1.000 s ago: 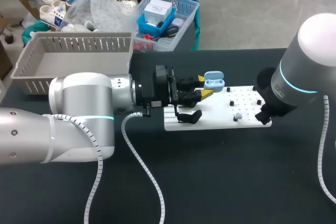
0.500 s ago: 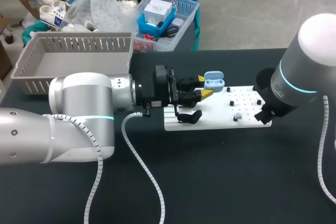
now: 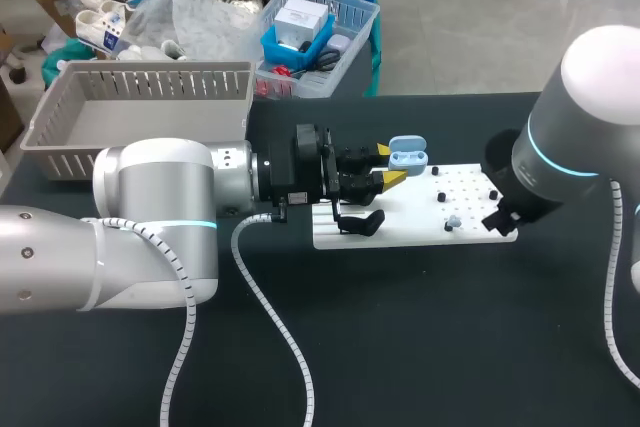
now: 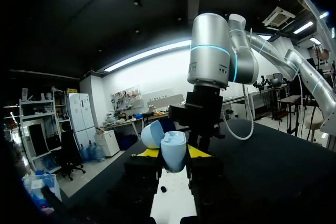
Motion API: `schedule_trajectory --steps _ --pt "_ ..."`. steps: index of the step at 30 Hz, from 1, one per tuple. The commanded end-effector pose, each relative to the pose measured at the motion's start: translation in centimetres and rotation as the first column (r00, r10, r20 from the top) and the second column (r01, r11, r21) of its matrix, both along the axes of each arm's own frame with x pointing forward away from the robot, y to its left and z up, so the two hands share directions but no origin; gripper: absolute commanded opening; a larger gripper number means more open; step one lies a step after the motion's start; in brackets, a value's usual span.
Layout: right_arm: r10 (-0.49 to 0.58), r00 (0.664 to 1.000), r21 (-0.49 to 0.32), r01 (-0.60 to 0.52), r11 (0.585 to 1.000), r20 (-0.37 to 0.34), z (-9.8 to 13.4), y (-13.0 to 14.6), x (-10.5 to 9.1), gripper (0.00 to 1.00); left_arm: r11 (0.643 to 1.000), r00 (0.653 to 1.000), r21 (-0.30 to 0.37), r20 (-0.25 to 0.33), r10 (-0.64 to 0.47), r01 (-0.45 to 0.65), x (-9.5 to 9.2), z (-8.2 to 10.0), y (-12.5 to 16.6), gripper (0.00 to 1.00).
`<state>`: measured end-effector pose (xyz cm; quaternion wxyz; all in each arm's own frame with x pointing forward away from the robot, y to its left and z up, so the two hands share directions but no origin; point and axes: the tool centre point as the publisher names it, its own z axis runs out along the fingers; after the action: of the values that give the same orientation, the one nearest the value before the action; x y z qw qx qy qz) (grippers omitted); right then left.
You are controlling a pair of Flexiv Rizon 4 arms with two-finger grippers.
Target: Pick up each earbud case from the left stands, insert the matching earbuds, close the lid, and place the case in the box.
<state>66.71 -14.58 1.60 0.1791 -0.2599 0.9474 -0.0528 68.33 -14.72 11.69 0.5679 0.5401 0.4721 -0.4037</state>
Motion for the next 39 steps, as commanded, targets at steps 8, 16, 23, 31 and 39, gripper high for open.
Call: schedule_trajectory --steps 8,16,23,31,39 --pt "-0.006 1.000 -0.004 0.006 1.000 -0.004 -0.23 0.26 0.17 0.26 1.000 1.000 -0.003 0.002 0.004 -0.004 -0.05 -0.06 -0.02 0.00" --pt "-0.010 1.000 -0.005 0.010 1.000 -0.007 -0.32 0.25 0.37 0.23 1.000 1.000 -0.003 0.002 0.004 -0.004 -0.05 -0.06 -0.02 0.00" --pt "-0.018 1.000 -0.007 0.018 1.000 -0.008 -0.36 0.13 0.51 0.22 1.000 1.000 -0.003 0.002 0.004 -0.004 -0.05 -0.06 -0.02 0.00" --pt "-0.024 1.000 -0.007 0.024 1.000 -0.010 -0.42 0.03 0.60 0.16 1.000 1.000 -0.003 0.002 0.004 -0.004 -0.05 -0.06 -0.02 0.00" --pt "-0.030 0.999 -0.008 0.030 1.000 -0.012 -0.45 -0.03 0.62 0.00 1.000 1.000 -0.003 0.002 0.004 -0.004 -0.05 -0.06 -0.02 0.00"
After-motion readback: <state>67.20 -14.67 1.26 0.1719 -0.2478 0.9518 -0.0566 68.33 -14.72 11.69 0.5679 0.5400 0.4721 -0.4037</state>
